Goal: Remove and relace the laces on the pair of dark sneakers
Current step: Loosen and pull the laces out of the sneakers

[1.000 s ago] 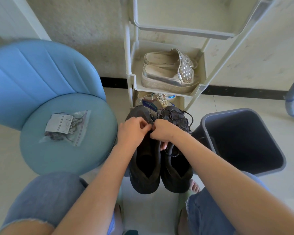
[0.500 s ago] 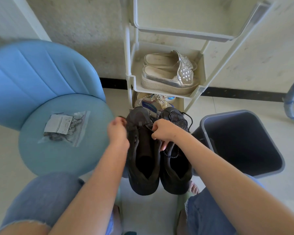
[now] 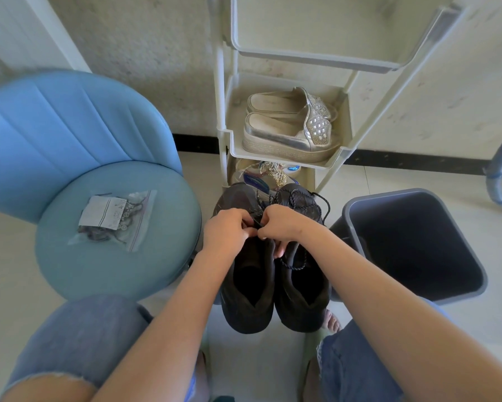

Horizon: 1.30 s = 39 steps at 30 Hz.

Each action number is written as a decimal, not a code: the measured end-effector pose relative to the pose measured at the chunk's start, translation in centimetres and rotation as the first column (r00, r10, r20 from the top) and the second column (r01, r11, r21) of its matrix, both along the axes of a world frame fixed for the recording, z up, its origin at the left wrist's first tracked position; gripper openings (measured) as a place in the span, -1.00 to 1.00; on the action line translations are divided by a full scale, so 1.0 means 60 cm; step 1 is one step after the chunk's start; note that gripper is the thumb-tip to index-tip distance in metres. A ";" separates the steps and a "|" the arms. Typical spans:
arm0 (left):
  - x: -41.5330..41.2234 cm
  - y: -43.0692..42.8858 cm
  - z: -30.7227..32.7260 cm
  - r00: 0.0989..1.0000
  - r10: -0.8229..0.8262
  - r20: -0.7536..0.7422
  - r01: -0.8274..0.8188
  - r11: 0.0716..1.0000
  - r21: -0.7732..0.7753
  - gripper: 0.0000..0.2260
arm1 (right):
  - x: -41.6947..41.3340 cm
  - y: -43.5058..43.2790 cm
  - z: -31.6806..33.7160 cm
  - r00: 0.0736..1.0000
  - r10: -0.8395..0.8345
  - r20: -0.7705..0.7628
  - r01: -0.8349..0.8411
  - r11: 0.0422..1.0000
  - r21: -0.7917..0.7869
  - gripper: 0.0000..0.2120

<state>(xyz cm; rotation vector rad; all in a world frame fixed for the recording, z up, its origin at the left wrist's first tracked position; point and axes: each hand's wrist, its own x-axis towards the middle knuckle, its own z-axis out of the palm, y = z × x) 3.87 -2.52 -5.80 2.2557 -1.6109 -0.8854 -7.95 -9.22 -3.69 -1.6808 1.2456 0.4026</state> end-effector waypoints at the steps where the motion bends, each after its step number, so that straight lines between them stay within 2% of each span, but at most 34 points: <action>1: -0.002 0.000 -0.001 0.999 0.044 -0.019 -0.045 0.999 -0.026 -0.87 | 0.000 0.000 0.000 1.000 -0.001 -0.002 0.001 1.000 -0.002 -0.93; 3: 0.000 0.004 -0.004 0.961 0.253 -0.114 -0.265 0.957 -0.118 -0.85 | 0.000 0.001 0.000 1.000 -0.008 -0.004 0.008 1.000 0.002 -0.94; 4: 0.006 0.002 -0.003 0.887 0.407 -0.218 -0.443 0.883 -0.157 -0.83 | -0.001 0.000 0.000 1.000 -0.008 -0.004 0.008 1.000 0.001 -0.92; 5: 0.014 0.000 0.003 0.753 0.555 -0.355 -0.631 0.761 -0.148 -0.82 | -0.001 0.000 0.002 1.000 -0.007 -0.001 0.007 1.000 -0.002 -0.90; 6: 0.022 -0.005 0.011 0.569 0.653 -0.499 -0.780 0.621 -0.075 -0.82 | -0.002 0.001 0.004 1.000 -0.008 0.005 0.008 1.000 -0.001 -0.90; 7: 0.028 -0.009 0.022 0.390 0.698 -0.601 -0.858 0.512 0.039 -0.82 | -0.002 0.001 0.006 1.000 -0.009 0.013 0.009 1.000 0.003 -0.91; 8: 0.028 -0.013 0.031 0.251 0.697 -0.672 -0.878 0.456 0.146 -0.81 | -0.002 0.002 0.008 1.000 -0.010 0.015 0.010 1.000 0.004 -0.91; 10: 0.017 -0.012 0.044 0.026 0.581 -0.814 -0.843 0.451 0.294 -0.78 | 0.000 0.004 0.009 1.000 -0.002 0.005 0.002 1.000 -0.007 -0.90; 11: 0.010 -0.011 0.048 -0.033 0.530 -0.847 -0.804 0.489 0.337 -0.78 | 0.000 0.005 0.009 1.000 -0.001 0.000 0.001 1.000 -0.016 -0.90; 12: 0.002 -0.009 0.046 0.012 0.522 -0.853 -0.767 0.552 0.327 -0.81 | 0.001 0.006 0.008 1.000 0.002 -0.003 -0.002 1.000 -0.023 -0.90; 13: -0.002 -0.009 0.041 0.195 0.543 -0.817 -0.725 0.641 0.253 -0.84 | 0.001 0.005 0.007 1.000 0.006 -0.003 -0.006 1.000 -0.026 -0.90; 14: -0.002 -0.008 0.031 0.485 0.530 -0.696 -0.642 0.756 0.128 -0.85 | 0.001 0.005 0.006 1.000 0.005 -0.003 -0.005 1.000 -0.025 -0.90; 15: -0.002 -0.006 0.023 0.753 0.446 -0.484 -0.509 0.861 0.003 -0.84 | 0.001 0.005 0.006 1.000 0.003 -0.003 -0.003 1.000 -0.022 -0.92; 16: -0.002 -0.003 0.015 0.902 0.325 -0.286 -0.361 0.929 -0.083 -0.81 | 0.001 0.005 0.005 1.000 0.002 -0.005 -0.003 1.000 -0.018 -0.92; 17: -0.003 0.000 0.013 0.960 0.223 -0.169 -0.243 0.964 -0.104 -0.80 | 0.001 0.004 0.004 1.000 0.003 -0.009 -0.003 1.000 -0.012 -0.92; 19: -0.004 0.001 0.016 0.992 0.092 -0.086 -0.098 0.993 -0.070 -0.81 | 0.000 0.003 0.004 1.000 0.000 -0.016 0.000 1.000 0.001 -0.91; 22: 0.003 -0.002 0.016 0.997 0.039 -0.074 -0.039 0.999 0.006 -0.87 | -0.001 0.001 0.003 1.000 -0.008 -0.016 0.008 1.000 0.009 -0.92; 23: 0.003 -0.001 0.015 0.994 0.060 -0.087 -0.060 0.998 0.008 -0.88 | -0.001 0.001 0.003 1.000 -0.015 -0.013 0.015 1.000 0.015 -0.92; 25: 0.004 0.000 0.011 0.949 0.230 -0.216 -0.235 0.972 0.001 -0.86 | -0.001 0.001 0.003 0.999 -0.038 -0.012 0.039 0.999 0.022 -0.91; 26: 0.006 -0.001 0.012 0.869 0.360 -0.341 -0.380 0.925 0.009 -0.83 | -0.002 0.002 0.003 0.999 -0.047 -0.015 0.047 0.999 0.019 -0.90; 28: 0.019 -0.008 0.024 0.615 0.557 -0.558 -0.646 0.762 0.047 -0.78 | -0.003 0.002 0.004 0.998 -0.054 -0.019 0.054 0.998 0.013 -0.87; 30: 0.032 -0.014 0.041 0.408 0.662 -0.629 -0.808 0.582 0.088 -0.76 | -0.004 0.001 0.005 0.999 -0.047 -0.015 0.047 0.999 0.015 -0.85; 31: 0.034 -0.016 0.047 0.321 0.675 -0.664 -0.844 0.521 0.122 -0.75 | -0.004 0.001 0.006 0.999 -0.042 -0.015 0.042 0.999 0.016 -0.85; 32: 0.032 -0.016 0.050 0.215 0.648 -0.731 -0.856 0.485 0.179 -0.75 | -0.003 0.002 0.007 0.999 -0.038 -0.016 0.038 0.999 0.017 -0.85; 33: 0.026 -0.015 0.053 0.072 0.596 -0.800 -0.843 0.465 0.271 -0.76 | -0.003 0.003 0.008 0.999 -0.035 -0.016 0.036 0.999 0.013 -0.86; 34: 0.019 -0.015 0.054 -0.053 0.539 -0.841 -0.806 0.474 0.354 -0.77 | -0.002 0.004 0.008 0.999 -0.033 -0.016 0.033 0.999 0.007 -0.88; 35: 0.013 -0.015 0.052 -0.071 0.515 -0.854 -0.774 0.512 0.373 -0.78 | -0.002 0.004 0.008 0.999 -0.028 -0.015 0.028 1.000 0.001 -0.90; 36: 0.008 -0.014 0.048 0.076 0.530 -0.844 -0.753 0.586 0.300 -0.80 | -0.001 0.005 0.007 1.000 -0.023 -0.012 0.023 1.000 -0.002 -0.91; 37: 0.005 -0.013 0.041 0.350 0.534 -0.770 -0.703 0.693 0.161 -0.84 | -0.001 0.005 0.007 1.000 -0.019 -0.011 0.019 1.000 0.000 -0.92; 38: 0.003 -0.011 0.032 0.632 0.483 -0.607 -0.604 0.797 0.006 -0.89 | -0.001 0.005 0.007 1.000 -0.016 -0.009 0.016 1.000 0.005 -0.92; 39: 0.001 -0.007 0.025 0.818 0.394 -0.419 -0.477 0.872 -0.110 -0.90 | 0.000 0.005 0.008 1.000 -0.014 -0.008 0.014 1.000 0.008 -0.92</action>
